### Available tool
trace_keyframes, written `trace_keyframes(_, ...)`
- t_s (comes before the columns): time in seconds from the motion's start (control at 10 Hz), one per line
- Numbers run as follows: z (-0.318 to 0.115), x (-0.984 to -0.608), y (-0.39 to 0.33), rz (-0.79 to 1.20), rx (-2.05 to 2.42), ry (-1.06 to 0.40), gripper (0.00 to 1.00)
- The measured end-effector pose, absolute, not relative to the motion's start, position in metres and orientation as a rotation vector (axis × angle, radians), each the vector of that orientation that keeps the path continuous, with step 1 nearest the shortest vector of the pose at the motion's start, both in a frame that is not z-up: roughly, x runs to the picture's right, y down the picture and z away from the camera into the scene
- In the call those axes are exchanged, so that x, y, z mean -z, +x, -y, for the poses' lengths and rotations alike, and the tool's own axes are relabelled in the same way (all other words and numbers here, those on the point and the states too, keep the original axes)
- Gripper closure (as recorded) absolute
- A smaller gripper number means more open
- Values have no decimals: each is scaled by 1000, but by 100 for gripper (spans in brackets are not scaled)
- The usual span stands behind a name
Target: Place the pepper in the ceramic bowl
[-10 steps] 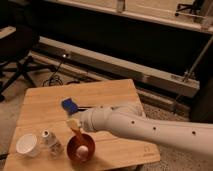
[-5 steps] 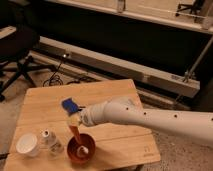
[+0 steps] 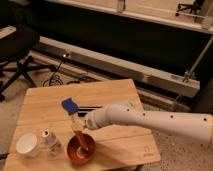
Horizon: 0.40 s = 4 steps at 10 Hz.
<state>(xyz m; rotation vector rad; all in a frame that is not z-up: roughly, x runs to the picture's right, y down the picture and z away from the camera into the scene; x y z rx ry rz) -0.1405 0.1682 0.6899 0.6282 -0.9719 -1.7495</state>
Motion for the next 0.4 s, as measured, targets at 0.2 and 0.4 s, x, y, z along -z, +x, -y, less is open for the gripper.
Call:
trace_keyframes(0.2,-170,-691,-139,991,1750,627,23)
trace_keyframes(0.4,-167,-692,-136,994,1752,627,20)
